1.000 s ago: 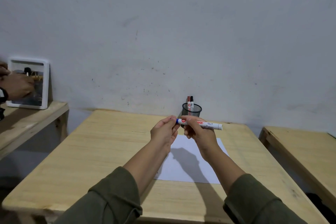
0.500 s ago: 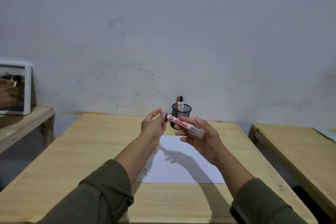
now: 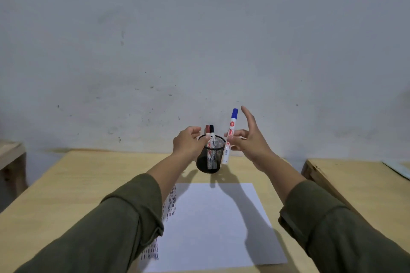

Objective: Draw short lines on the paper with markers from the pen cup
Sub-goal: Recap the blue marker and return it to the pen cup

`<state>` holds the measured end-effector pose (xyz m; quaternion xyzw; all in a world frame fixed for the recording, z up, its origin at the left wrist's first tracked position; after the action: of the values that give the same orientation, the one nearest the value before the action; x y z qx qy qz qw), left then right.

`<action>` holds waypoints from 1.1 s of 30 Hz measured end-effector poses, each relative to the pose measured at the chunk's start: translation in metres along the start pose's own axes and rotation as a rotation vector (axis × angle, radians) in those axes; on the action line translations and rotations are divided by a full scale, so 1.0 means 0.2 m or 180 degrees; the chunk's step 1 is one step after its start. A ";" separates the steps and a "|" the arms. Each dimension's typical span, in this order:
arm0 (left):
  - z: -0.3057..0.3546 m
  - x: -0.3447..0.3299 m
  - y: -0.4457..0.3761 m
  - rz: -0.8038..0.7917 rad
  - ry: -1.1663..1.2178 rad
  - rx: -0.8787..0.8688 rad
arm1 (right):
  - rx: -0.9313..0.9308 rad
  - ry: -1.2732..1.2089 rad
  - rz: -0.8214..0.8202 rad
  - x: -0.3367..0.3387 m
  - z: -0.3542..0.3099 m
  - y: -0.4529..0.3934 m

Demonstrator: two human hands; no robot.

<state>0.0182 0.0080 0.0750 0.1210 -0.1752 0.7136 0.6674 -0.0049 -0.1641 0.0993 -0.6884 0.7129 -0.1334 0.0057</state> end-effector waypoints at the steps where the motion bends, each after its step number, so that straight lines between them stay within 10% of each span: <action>1: -0.01 -0.02 -0.03 -0.0026 -0.0140 -0.0032 | 0.0029 0.0093 0.0041 0.00 -0.01 -0.05; 33: -0.23 -0.17 -0.30 -0.0239 -0.0428 -0.0009 | 0.0175 0.1778 -0.0039 -0.15 0.31 -0.48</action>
<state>0.0837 -0.0017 0.0240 0.1742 -0.2160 0.6781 0.6806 0.1023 -0.1480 0.0530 -0.6288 0.6789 -0.3372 -0.1731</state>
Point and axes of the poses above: each hand's wrist, its own y-axis away from the middle knuckle, its own x-axis out of the back of the hand, z = x × y, the point moved 8 cm from there along -y, towards the middle knuckle, and after that the axes turned 4 degrees about -y, right-handed, at the moved point
